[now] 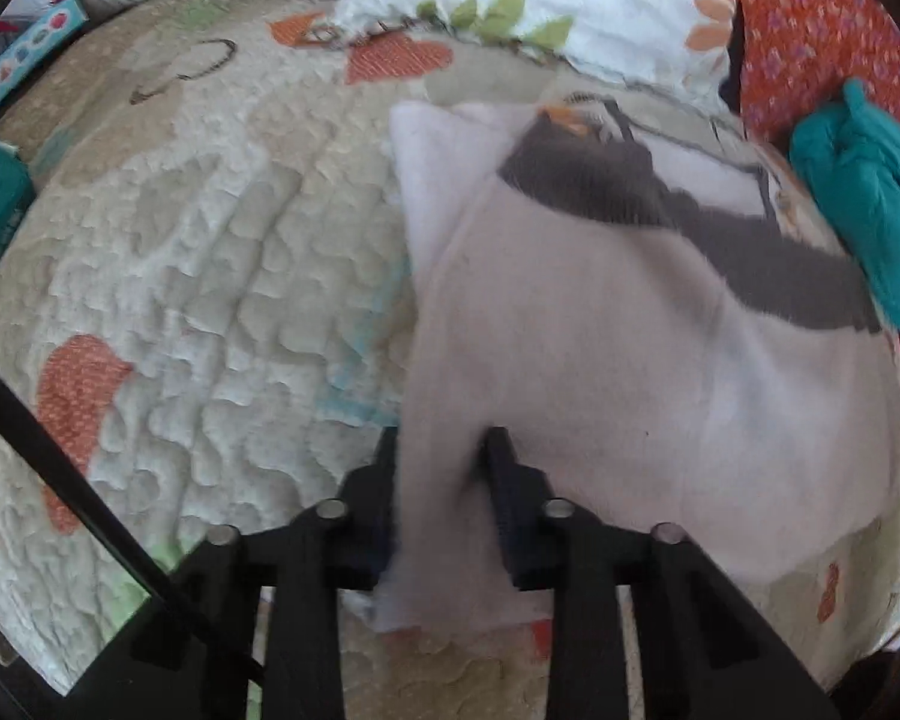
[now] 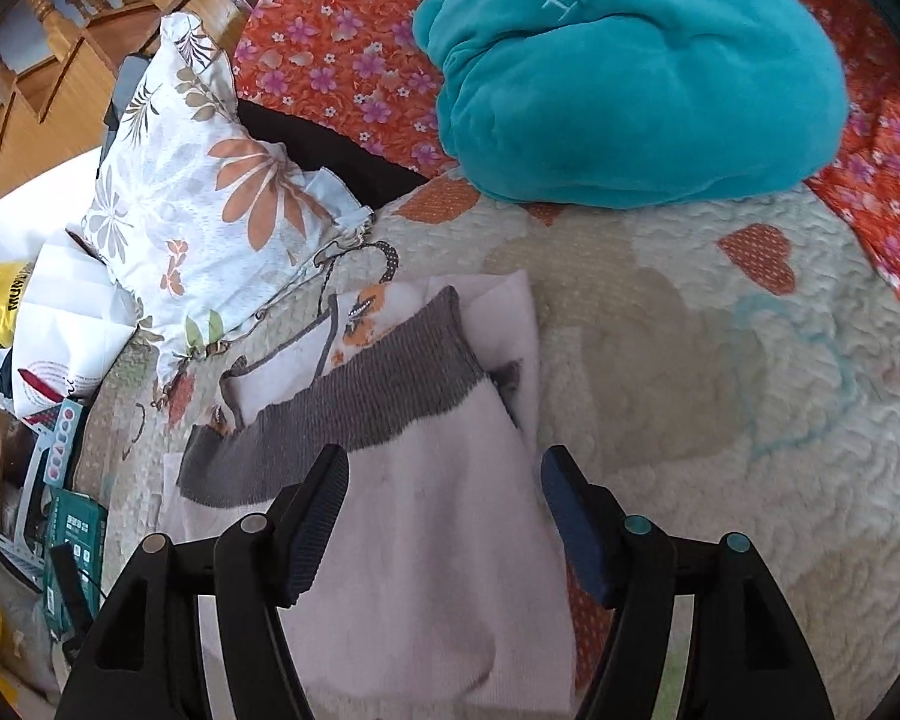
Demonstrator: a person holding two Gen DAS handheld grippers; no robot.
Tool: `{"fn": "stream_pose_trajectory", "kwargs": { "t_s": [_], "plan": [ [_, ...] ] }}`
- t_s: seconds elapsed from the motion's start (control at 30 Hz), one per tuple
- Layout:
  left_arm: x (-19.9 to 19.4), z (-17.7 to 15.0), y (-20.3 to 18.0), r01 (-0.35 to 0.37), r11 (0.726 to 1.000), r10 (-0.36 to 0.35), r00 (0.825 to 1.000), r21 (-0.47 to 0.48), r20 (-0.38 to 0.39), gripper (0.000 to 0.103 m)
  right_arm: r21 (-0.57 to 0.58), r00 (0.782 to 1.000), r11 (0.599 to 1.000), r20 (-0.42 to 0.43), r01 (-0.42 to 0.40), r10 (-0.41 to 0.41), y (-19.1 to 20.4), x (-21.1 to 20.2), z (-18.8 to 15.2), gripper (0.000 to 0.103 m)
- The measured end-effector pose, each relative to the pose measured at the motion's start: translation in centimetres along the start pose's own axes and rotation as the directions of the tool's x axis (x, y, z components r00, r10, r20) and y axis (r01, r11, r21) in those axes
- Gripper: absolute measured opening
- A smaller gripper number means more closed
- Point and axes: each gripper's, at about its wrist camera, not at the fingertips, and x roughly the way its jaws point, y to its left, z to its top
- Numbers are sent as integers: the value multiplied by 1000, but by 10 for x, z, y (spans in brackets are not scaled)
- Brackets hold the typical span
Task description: Fold small clothes
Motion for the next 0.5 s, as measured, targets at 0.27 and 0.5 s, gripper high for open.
{"fn": "stream_pose_trajectory", "kwargs": {
  "t_s": [0.27,0.5],
  "plan": [
    [-25,5,40,-71,982,87,993,-172,86,10,-10,998,999,-33,54,-54,-29,-8,-14,73],
    [-36,6,44,136,964,-100,982,-230,159,63,98,993,995,-113,-19,30,-56,6,-21,75]
  ]
}}
